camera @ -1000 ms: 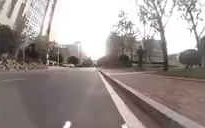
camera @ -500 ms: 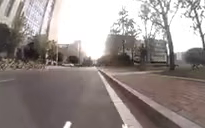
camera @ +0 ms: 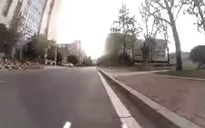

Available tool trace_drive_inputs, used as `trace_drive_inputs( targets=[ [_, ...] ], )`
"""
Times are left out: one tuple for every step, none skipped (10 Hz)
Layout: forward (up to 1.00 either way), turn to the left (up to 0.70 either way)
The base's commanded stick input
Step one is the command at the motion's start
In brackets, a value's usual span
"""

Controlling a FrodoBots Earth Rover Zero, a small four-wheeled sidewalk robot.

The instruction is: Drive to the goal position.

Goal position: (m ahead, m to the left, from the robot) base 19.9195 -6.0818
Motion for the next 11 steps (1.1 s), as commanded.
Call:
trace_drive_inputs(
  targets=[
    [1.0, 0.0],
    [1.0, 0.0],
    [1.0, 0.0],
    [1.0, 0.0],
    [1.0, 0.0],
    [1.0, 0.0],
    [1.0, 0.0],
    [1.0, 0.0],
    [1.0, 0.0],
    [1.0, 0.0],
    [1.0, 0.0]
  ],
)
